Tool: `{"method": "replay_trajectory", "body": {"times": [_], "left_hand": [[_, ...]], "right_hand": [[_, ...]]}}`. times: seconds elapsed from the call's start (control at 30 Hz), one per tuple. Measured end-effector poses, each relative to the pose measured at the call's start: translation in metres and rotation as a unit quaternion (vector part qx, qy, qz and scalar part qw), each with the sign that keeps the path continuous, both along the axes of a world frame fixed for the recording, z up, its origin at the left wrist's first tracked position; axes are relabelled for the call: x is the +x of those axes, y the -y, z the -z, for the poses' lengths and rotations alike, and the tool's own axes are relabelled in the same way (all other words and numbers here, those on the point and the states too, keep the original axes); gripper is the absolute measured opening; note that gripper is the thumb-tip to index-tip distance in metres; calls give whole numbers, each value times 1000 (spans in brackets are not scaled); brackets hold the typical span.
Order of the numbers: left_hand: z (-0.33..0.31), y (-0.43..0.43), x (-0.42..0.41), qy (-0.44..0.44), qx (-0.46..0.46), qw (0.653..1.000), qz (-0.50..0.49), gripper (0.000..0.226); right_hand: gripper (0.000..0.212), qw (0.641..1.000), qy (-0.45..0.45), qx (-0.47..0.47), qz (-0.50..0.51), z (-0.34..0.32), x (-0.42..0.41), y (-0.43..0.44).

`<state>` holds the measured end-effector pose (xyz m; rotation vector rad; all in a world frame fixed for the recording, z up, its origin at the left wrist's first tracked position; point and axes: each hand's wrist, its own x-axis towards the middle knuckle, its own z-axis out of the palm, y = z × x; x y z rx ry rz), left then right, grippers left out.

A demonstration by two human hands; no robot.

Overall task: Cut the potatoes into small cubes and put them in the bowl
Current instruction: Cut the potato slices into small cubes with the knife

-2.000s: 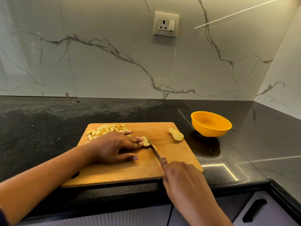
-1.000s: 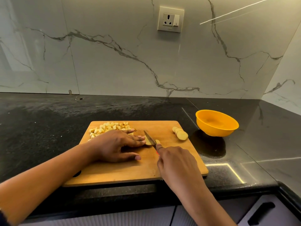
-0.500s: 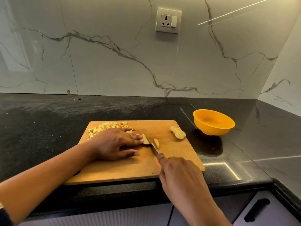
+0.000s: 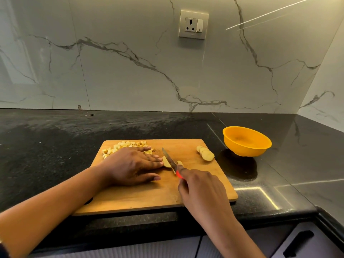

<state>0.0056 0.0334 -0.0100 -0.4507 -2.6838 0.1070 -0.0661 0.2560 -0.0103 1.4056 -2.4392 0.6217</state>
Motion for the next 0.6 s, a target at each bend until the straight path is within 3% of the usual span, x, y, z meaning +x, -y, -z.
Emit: {"method": "replay_trajectory", "body": {"times": [0.43, 0.6], "left_hand": [[3, 3, -3, 25, 14, 1000, 0, 55], [3, 3, -2, 50, 25, 998, -13, 60]], "right_hand": [[42, 997, -21, 70, -22, -7, -2, 19], [50, 994, -24, 102, -13, -2, 6, 15]]}}
